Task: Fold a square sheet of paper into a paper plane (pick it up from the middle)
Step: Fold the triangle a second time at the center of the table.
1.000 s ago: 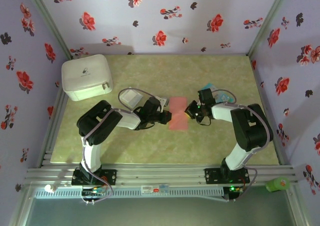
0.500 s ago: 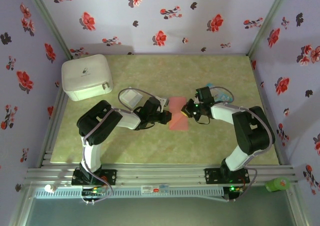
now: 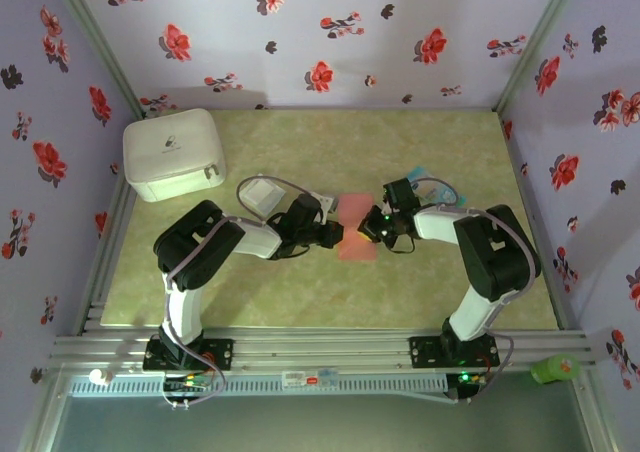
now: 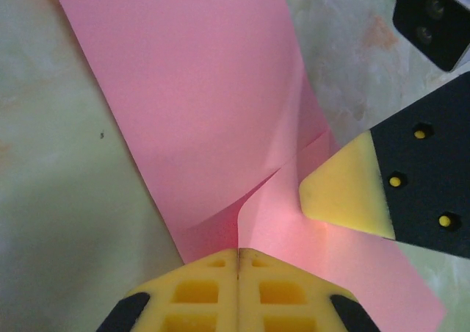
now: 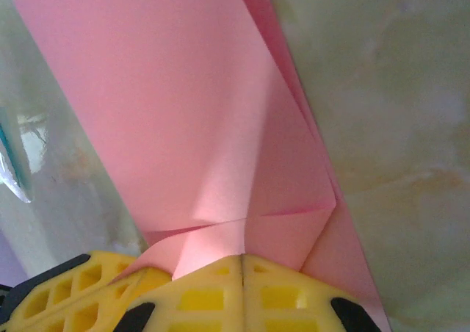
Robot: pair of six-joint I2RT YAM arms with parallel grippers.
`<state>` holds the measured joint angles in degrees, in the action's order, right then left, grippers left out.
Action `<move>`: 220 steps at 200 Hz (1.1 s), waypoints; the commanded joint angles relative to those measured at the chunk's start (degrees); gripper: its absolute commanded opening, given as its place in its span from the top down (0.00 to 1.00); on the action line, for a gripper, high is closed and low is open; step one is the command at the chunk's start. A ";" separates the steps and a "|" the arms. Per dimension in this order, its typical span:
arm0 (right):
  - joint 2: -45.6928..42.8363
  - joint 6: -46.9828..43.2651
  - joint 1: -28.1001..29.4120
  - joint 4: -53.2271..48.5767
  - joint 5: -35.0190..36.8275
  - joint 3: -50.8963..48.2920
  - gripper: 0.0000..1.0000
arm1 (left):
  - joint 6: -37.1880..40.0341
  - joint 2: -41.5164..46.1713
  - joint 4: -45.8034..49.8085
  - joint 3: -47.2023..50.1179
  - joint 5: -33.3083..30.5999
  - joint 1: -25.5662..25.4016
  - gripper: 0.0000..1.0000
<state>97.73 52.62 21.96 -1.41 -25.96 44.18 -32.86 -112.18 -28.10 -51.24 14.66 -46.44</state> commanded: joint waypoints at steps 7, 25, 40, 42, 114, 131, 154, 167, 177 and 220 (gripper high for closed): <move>1.33 -2.70 -1.11 -4.37 3.83 -2.36 1.00 | -0.20 0.73 5.70 -1.26 1.14 0.42 0.92; 1.31 -2.37 -1.21 -3.55 3.83 -2.89 1.00 | -0.14 2.84 7.05 -1.91 -0.34 0.44 0.86; 1.36 -2.05 -1.15 -3.28 3.82 -2.89 1.00 | 0.06 4.72 9.54 -2.78 -2.09 0.72 0.74; 1.33 -2.01 -1.13 -3.26 3.85 -2.92 1.00 | 0.07 5.05 10.03 -2.87 -2.35 0.73 0.72; 1.09 -0.34 -1.29 -1.47 4.29 -3.59 1.00 | -7.05 11.76 18.01 -3.69 3.28 1.01 0.90; 1.06 -0.07 -1.26 -1.16 4.36 -3.72 1.00 | -9.39 10.59 16.33 -4.22 9.26 0.35 0.93; 0.97 -0.13 -1.30 -1.18 4.41 -3.69 1.00 | -10.14 8.03 17.06 -6.05 12.23 -1.15 0.94; 0.95 -0.13 -1.30 -1.18 4.36 -3.77 1.00 | -10.33 6.83 16.95 -6.53 12.21 -1.70 0.94; 0.95 -0.15 -1.25 -1.17 4.24 -3.78 1.00 | -10.73 5.87 16.85 -7.04 12.56 -1.88 0.94; 0.71 -0.42 -1.26 -1.44 4.12 -3.75 1.00 | -10.45 2.04 18.44 -9.71 14.90 -2.25 0.94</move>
<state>97.41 51.64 21.52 1.56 -26.63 42.44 -42.85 -107.94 -11.77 -58.52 26.76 -48.45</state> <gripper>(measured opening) 0.047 0.064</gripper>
